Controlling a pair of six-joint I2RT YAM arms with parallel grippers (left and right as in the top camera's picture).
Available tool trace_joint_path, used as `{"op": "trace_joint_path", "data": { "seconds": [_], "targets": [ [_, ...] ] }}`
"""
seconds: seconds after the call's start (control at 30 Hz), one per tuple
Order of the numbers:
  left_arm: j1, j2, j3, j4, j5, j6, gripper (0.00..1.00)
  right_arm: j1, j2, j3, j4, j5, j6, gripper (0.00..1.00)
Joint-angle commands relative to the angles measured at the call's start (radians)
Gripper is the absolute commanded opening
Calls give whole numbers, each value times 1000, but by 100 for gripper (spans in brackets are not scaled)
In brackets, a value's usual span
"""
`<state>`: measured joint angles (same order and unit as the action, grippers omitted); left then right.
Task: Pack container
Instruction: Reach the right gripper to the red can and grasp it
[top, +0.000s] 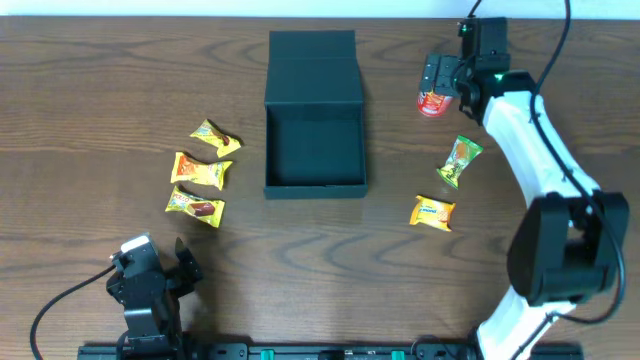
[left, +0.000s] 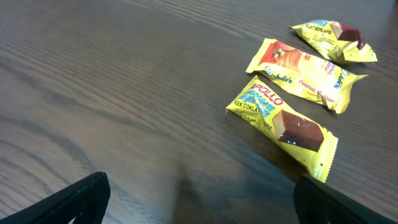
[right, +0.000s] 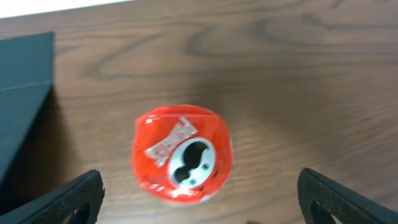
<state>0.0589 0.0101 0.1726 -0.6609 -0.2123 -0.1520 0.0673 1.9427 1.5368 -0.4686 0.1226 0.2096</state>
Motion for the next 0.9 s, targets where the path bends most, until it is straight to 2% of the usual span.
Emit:
{"op": "trace_joint_path", "data": {
  "seconds": [0.0, 0.3, 0.57, 0.7, 0.87],
  "targets": [
    [6, -6, -11, 0, -4, 18, 96, -24, 47, 19, 16, -60, -16, 99],
    [6, -6, -11, 0, -3, 18, 95, -15, 127, 19, 79, -117, -17, 99],
    [6, -6, -11, 0, -3, 18, 95, -8, 124, 41, 71, -133, -24, 99],
    [6, -6, -11, 0, -3, 18, 95, -5, 124, 67, 40, -136, -24, 99],
    [6, -6, -11, 0, -3, 17, 95, -5, 124, 122, -53, -45, -24, 99]
  ]
}}
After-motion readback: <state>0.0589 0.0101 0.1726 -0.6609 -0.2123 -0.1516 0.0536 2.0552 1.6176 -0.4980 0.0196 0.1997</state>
